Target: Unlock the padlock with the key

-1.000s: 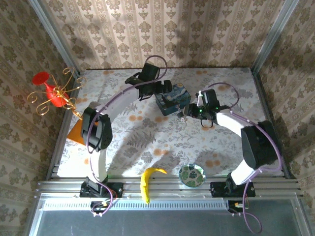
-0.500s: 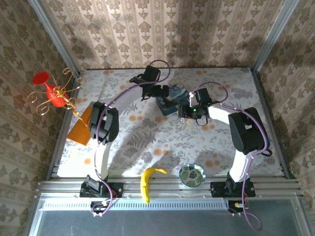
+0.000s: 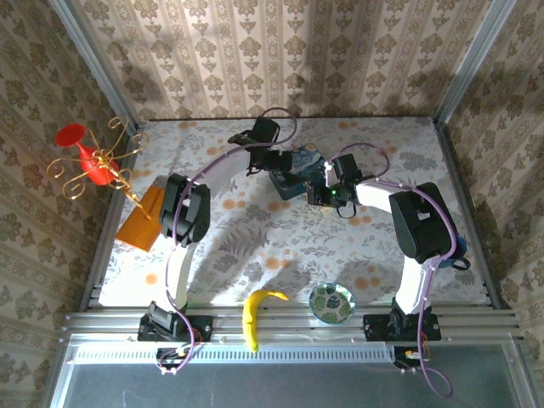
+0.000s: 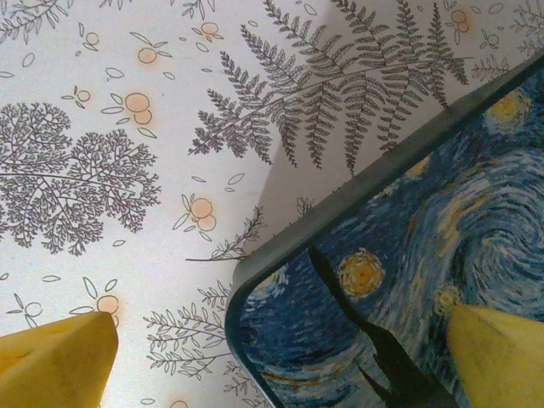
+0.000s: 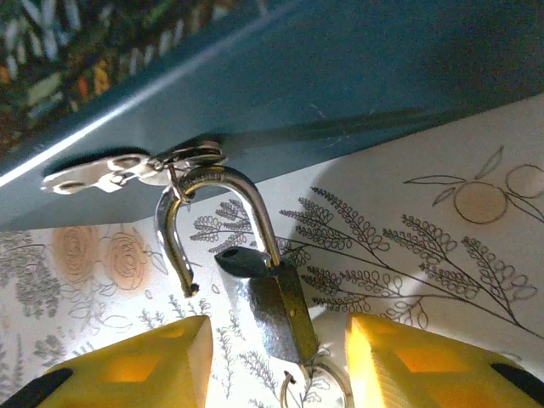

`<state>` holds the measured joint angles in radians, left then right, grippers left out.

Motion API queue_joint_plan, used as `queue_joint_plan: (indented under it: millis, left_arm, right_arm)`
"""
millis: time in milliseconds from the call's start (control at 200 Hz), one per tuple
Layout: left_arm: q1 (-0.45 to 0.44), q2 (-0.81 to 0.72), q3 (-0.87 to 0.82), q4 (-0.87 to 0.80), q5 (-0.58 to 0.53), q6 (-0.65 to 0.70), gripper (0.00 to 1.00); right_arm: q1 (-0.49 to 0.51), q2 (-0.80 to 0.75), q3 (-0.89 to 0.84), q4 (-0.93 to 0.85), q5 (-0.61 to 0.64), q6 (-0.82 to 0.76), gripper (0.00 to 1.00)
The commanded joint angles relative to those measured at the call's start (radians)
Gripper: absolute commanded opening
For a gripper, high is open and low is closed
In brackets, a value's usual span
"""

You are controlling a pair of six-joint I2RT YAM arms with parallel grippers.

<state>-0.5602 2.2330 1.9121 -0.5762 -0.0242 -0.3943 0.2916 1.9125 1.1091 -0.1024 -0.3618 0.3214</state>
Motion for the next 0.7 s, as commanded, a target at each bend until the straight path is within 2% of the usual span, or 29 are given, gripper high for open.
queue_joint_plan:
  millis: [0, 75, 160, 210, 445, 695]
  left_arm:
    - [0.009, 0.014, 0.024, -0.028, -0.026, 0.019, 1.0]
    - [0.008, 0.018, 0.031, -0.03, -0.031, 0.019, 1.0]
    - [0.008, 0.029, 0.043, -0.042, -0.04, 0.018, 1.0]
    - [0.008, 0.034, 0.047, -0.049, -0.05, 0.021, 1.0]
    - [0.005, 0.043, 0.041, -0.066, -0.084, 0.024, 1.0]
    - [0.005, 0.052, 0.039, -0.093, -0.13, 0.032, 1.0]
  right_arm:
    - [0.039, 0.026, 0.037, 0.004, 0.081, -0.045, 0.45]
    - [0.056, 0.033, 0.049, -0.01, 0.127, -0.052, 0.44]
    - [0.064, 0.034, 0.045, 0.002, 0.151, -0.043, 0.35]
    - [0.064, 0.031, 0.039, 0.007, 0.16, -0.034, 0.32]
    - [0.057, 0.007, -0.013, 0.061, 0.148, 0.04, 0.0]
    - [0.031, -0.044, -0.097, 0.183, 0.095, 0.231, 0.0]
